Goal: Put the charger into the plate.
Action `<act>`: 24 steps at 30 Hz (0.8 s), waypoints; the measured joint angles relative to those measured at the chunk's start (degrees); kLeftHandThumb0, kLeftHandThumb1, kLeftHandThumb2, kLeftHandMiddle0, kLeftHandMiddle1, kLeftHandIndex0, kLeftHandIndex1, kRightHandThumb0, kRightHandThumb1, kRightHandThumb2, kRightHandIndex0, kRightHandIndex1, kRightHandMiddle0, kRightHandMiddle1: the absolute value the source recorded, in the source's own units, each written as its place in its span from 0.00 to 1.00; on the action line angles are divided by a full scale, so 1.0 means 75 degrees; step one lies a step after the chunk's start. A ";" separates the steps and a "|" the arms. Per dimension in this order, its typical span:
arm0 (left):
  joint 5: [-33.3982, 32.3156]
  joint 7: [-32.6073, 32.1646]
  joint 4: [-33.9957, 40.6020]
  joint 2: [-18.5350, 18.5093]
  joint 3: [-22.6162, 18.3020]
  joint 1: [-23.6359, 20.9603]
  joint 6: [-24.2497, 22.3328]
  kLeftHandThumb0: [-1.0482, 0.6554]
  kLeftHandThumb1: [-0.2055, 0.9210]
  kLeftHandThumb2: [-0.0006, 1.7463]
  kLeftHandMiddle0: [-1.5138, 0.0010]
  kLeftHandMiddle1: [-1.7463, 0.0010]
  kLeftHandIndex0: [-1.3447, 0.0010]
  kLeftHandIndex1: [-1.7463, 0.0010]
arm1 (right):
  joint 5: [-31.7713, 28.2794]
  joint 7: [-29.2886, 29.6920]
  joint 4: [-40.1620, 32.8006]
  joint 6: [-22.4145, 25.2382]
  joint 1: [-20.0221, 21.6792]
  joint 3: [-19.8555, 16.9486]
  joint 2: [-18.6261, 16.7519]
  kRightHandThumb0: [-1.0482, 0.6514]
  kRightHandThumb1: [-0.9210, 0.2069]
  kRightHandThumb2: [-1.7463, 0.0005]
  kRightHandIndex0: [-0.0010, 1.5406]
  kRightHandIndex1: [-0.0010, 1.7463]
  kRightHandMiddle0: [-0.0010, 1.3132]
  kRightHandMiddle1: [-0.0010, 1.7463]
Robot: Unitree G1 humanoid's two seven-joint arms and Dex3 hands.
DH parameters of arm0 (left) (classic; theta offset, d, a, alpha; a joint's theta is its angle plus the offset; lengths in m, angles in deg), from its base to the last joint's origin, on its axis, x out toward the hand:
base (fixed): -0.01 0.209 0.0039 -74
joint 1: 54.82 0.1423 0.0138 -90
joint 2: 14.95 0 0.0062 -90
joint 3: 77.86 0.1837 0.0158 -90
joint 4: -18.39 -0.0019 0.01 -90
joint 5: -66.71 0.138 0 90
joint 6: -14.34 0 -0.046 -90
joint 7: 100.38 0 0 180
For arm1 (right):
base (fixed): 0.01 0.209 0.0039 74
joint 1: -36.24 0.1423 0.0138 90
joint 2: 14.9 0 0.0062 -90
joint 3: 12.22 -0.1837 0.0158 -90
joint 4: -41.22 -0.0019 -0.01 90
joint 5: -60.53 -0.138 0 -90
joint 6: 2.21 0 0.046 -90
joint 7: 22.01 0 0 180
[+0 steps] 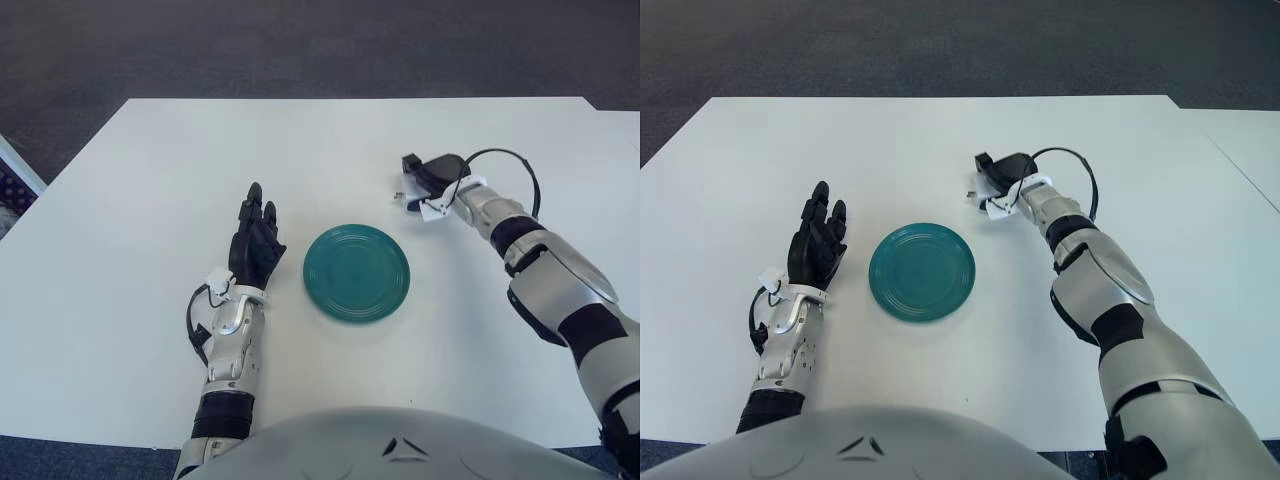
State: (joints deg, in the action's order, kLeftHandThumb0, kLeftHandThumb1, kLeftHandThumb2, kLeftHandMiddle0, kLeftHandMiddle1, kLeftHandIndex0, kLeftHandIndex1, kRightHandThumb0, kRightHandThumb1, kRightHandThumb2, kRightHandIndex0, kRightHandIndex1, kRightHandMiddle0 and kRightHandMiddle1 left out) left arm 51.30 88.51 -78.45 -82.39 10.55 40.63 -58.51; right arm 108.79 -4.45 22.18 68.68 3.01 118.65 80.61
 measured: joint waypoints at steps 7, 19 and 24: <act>0.0157 0.0010 -0.0219 -0.0031 -0.0029 -0.0017 0.0187 0.00 1.00 0.56 1.00 1.00 0.99 0.95 | -0.0385 -0.0172 -0.1837 -0.0259 -0.0003 -0.0738 0.0415 0.35 0.00 0.63 0.48 1.00 0.48 1.00; 0.0372 0.0001 -0.0420 -0.0201 -0.0116 -0.0055 0.0235 0.00 1.00 0.56 1.00 1.00 1.00 0.95 | -0.0569 -0.1717 -0.5614 -0.0165 -0.1112 -0.1104 0.0633 0.35 0.00 0.65 0.53 1.00 0.53 1.00; 0.0595 -0.0040 -0.0453 -0.0330 -0.0174 -0.0080 0.0233 0.00 1.00 0.57 1.00 1.00 1.00 0.95 | -0.0425 -0.2316 -0.7046 -0.0600 -0.1694 -0.0888 0.0652 0.35 0.00 0.64 0.59 1.00 0.56 1.00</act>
State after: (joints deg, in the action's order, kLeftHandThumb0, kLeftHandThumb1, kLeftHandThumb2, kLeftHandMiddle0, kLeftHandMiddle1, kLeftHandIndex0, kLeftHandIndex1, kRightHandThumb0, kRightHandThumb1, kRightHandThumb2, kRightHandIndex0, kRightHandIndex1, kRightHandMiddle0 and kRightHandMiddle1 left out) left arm 55.76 88.20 -81.85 -84.86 9.24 40.03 -56.76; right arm 105.60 -21.82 -30.66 64.19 -9.70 111.99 85.50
